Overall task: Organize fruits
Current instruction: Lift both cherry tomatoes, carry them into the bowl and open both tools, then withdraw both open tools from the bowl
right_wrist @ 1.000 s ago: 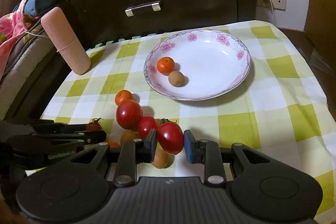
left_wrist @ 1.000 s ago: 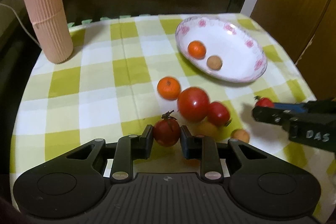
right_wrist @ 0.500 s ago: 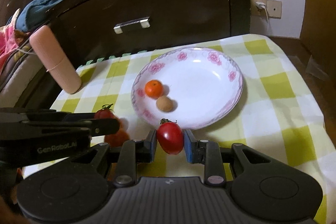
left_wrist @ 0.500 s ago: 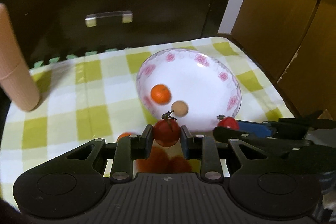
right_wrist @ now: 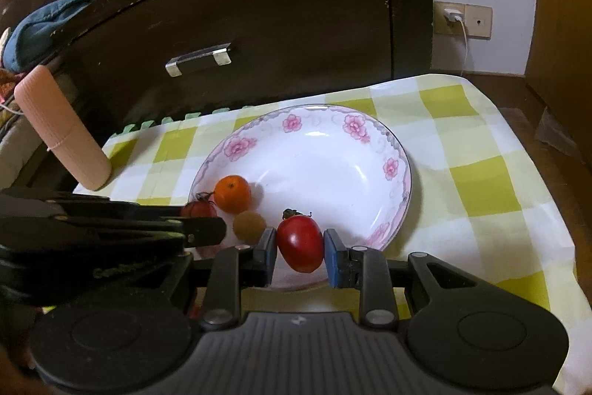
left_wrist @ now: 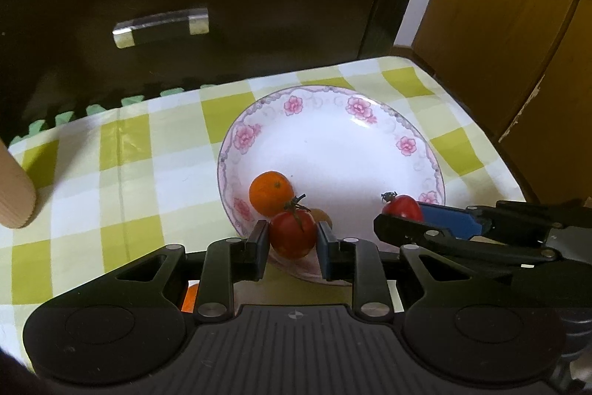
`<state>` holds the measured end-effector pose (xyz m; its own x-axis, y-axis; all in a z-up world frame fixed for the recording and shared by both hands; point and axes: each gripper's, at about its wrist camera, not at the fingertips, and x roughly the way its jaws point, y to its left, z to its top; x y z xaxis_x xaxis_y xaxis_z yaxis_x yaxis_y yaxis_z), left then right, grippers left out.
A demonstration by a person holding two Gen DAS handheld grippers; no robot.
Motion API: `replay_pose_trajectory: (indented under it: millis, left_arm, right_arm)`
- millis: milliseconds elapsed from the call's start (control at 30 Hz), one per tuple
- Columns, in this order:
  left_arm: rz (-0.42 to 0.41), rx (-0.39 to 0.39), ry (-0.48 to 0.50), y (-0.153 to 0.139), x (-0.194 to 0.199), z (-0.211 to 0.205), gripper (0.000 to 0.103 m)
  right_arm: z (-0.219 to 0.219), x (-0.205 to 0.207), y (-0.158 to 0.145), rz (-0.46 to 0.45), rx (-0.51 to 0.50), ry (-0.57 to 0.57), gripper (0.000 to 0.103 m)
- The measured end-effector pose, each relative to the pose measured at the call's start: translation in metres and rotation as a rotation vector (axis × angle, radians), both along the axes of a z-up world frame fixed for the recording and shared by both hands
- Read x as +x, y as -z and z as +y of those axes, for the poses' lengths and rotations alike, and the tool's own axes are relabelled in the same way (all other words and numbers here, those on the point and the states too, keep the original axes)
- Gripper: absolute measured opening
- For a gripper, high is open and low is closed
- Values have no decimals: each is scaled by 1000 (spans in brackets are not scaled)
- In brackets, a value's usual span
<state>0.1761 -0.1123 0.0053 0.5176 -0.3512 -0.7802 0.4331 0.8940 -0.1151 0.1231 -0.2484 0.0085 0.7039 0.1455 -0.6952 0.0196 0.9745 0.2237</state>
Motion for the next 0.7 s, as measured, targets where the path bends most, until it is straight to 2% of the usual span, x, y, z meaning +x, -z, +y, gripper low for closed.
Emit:
replay_pose_trajectory:
  millis: [233,700]
  left_arm:
    - [8,-2,-6,2,2,-2,34]
    - [6,-14,-22,-2,2,3,41]
  right_arm:
    - [-7,5,7,7,32,8,28]
    - [-8,5,4,-12,23,22,30]
